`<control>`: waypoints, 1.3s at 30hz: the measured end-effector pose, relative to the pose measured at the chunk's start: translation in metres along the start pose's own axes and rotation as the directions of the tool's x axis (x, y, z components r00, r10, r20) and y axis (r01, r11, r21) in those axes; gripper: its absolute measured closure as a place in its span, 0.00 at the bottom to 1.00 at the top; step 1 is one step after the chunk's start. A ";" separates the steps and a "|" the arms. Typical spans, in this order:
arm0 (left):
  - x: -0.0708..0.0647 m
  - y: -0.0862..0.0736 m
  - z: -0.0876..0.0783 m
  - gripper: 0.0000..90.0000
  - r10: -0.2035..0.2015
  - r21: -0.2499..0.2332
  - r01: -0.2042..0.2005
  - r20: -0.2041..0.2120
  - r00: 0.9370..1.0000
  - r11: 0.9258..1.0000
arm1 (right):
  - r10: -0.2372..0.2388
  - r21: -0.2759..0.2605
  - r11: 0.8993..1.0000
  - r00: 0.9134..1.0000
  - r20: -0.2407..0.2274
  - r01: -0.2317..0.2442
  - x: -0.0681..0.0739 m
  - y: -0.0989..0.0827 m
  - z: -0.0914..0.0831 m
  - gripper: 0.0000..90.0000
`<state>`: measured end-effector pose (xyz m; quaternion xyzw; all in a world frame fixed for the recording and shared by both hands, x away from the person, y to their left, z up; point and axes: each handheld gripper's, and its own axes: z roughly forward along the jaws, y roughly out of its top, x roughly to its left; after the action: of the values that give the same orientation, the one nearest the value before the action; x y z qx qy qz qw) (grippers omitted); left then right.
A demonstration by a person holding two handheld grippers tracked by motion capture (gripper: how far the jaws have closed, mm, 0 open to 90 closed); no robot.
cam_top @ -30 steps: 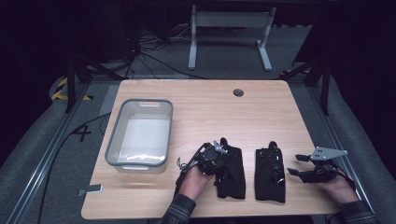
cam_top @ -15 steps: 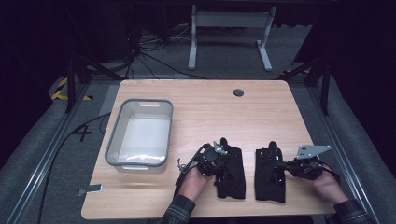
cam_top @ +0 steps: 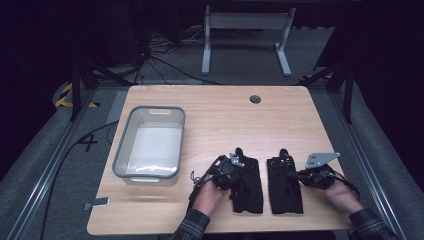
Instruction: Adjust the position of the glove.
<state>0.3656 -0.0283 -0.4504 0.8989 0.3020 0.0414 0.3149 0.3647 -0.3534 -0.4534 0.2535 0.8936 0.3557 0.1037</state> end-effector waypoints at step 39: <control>-0.009 -0.021 -0.008 0.63 -0.100 -0.048 0.098 -0.045 0.994 0.994 | -0.048 0.016 0.999 0.998 -0.035 0.048 0.017 -0.005 -0.007 1.00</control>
<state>0.3455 -0.0155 -0.4553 0.8741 0.3526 0.0541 0.3298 0.3460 -0.3514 -0.4515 0.2267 0.9040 0.3500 0.0945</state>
